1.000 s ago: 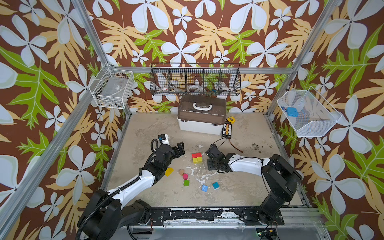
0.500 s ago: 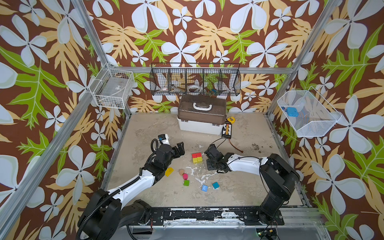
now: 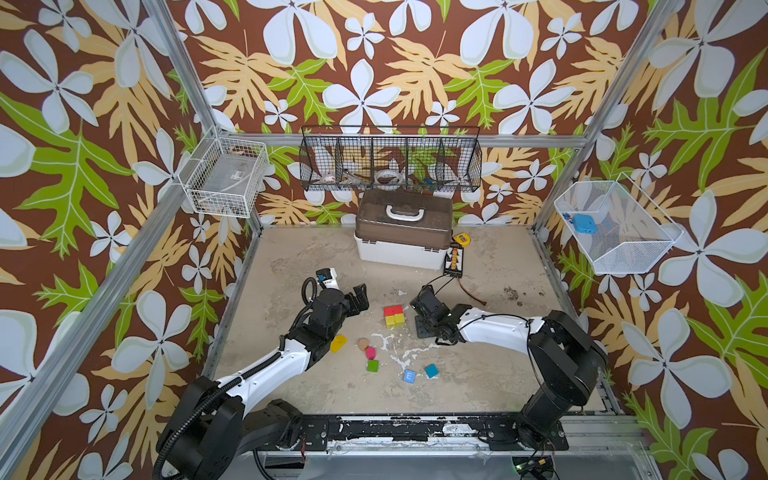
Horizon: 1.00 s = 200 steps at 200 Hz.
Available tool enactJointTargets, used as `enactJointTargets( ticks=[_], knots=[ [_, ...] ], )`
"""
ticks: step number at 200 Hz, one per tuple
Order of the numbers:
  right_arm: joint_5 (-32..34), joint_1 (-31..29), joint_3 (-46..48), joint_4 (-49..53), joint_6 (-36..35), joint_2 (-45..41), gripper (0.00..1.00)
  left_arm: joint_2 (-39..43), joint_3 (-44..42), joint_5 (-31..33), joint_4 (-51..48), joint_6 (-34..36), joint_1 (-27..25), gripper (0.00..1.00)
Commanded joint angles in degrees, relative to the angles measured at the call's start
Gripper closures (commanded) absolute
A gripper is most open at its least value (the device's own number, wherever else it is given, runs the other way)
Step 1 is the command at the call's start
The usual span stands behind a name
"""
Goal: Build the wood block tower
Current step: 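Lift the purple cube and carry it over the red arch block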
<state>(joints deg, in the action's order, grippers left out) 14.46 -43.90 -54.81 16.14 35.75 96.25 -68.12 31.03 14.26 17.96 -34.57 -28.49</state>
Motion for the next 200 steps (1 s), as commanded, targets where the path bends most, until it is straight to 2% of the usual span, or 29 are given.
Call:
enactJointTargets(
  ticks=[1,35,97,200],
  knots=[
    [1.5,-0.1,-2.1,1.3,0.1,-1.6,0.73,-0.3,0.2,0.9,1.6,0.2,0.2,0.03],
    [-0.6,-0.1,-9.3,4.7,1.0,-0.2,0.73,0.0,0.1,0.1,1.8,-0.2,0.2,0.03],
    [-1.9,-1.7,-20.7,7.0,1.3,8.9,0.74,2.7,-0.7,1.0,1.8,-0.2,0.2,0.03],
    [-2.2,-3.8,-22.2,6.9,0.5,13.4,0.72,3.0,-0.6,1.3,1.6,-0.2,0.2,0.03]
  ],
)
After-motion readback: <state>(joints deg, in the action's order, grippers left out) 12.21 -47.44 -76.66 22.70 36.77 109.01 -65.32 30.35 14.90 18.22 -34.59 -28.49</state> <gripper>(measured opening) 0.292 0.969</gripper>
